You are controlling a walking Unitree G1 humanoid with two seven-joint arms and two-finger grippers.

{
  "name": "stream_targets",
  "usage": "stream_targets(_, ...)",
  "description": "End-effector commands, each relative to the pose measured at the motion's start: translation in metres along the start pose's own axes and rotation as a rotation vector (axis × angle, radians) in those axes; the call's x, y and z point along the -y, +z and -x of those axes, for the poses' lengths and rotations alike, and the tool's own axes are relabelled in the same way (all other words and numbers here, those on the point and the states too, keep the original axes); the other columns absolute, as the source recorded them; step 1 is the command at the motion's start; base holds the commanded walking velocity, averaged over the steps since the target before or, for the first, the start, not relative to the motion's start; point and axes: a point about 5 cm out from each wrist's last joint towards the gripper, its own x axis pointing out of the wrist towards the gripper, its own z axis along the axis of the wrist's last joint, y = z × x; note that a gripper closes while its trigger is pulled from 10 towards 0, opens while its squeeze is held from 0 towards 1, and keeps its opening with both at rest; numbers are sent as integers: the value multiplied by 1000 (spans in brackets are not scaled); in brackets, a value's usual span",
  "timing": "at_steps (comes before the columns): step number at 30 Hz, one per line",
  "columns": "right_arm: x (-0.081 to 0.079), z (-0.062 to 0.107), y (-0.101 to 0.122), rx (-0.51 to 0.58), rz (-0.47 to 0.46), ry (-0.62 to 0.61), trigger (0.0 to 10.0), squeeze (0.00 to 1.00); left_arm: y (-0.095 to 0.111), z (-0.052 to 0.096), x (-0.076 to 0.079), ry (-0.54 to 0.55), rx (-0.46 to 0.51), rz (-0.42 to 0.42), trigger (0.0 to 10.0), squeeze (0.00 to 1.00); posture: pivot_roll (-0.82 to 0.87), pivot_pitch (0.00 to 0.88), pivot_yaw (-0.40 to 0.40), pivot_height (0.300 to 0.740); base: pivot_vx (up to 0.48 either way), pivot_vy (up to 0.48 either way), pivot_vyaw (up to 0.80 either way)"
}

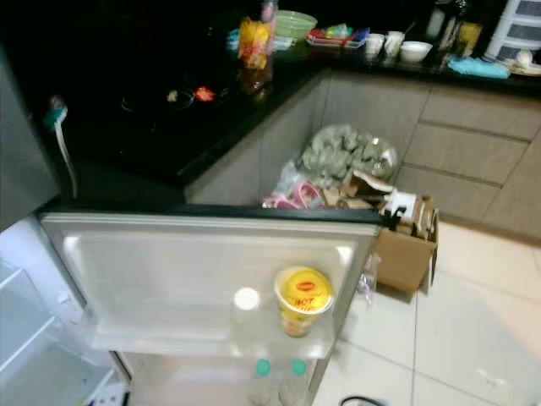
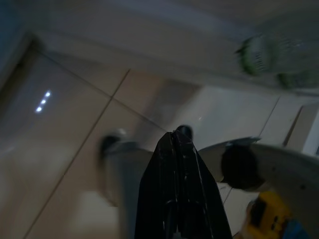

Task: Restocking fridge

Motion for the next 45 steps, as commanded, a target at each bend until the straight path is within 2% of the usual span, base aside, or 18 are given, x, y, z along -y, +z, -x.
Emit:
stream_targets(1,-5,-1,1,6,-7,22,10000,0,-3,2,-3,7,-17,-5,10000,0,-67,0,-26,740,0,-469,0)
stream_targets(16,-5,-1,2,17,-23,45,10000,0,-1,0,0,-3,-17,-17,10000,0,-70,0,-25,740,0,-468,0)
stream_targets(18,-6,-1,3,21,0,57,10000,0,-1,0,0,-2,-18,-16,10000,0,-70,0,-26,740,0,-469,0)
stream_targets(25,-11,-1,2,27,-19,125,10000,0,-2,0,0,7,-17,-1,10000,0,-72,0,-24,740,0,0,776)
stream_targets(45,-14,-1,0,29,-13,161,10000,0,-4,0,1,3,-19,10,10000,0,-77,0,-23,740,0,0,775)
